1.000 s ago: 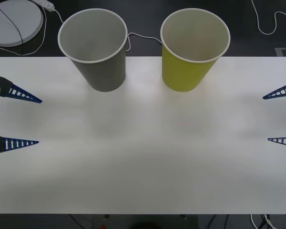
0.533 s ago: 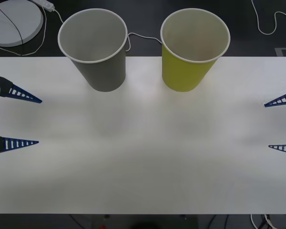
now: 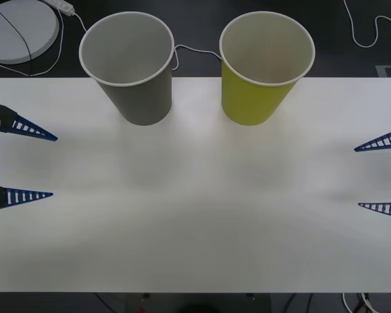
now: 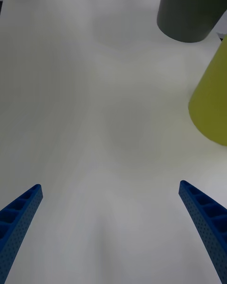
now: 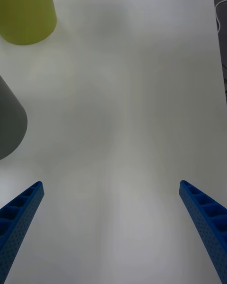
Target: Put the can into the green bin and the plastic bottle into the gray bin
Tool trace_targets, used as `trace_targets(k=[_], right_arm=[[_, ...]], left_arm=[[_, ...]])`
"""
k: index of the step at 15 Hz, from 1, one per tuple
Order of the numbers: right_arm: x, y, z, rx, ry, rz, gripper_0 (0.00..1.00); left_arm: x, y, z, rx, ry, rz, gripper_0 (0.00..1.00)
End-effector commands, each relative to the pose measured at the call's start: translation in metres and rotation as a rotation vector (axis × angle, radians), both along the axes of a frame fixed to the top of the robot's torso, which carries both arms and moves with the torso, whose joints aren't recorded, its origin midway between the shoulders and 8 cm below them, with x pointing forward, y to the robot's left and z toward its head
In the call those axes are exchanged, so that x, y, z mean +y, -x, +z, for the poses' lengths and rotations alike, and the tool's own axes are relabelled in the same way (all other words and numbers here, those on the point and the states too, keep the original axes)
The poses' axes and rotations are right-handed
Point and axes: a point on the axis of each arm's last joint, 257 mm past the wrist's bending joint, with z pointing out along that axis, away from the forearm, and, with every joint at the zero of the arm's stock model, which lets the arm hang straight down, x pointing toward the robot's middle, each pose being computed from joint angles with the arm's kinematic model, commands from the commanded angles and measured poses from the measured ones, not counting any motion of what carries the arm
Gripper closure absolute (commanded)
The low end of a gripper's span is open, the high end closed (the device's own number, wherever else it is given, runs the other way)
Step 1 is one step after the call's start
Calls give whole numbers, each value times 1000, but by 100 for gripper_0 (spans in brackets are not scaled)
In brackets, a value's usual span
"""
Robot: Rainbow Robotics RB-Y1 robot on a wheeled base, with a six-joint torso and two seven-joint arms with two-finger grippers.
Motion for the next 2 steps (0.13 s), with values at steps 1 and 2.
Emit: trace_targets(k=[1, 2], right_arm=[[0, 0, 1, -3, -1, 0, 0], [0, 0, 1, -3, -1, 0, 0]], left_arm=[[0, 0, 0, 0, 0, 0, 0], [0, 0, 0, 0, 0, 0, 0]])
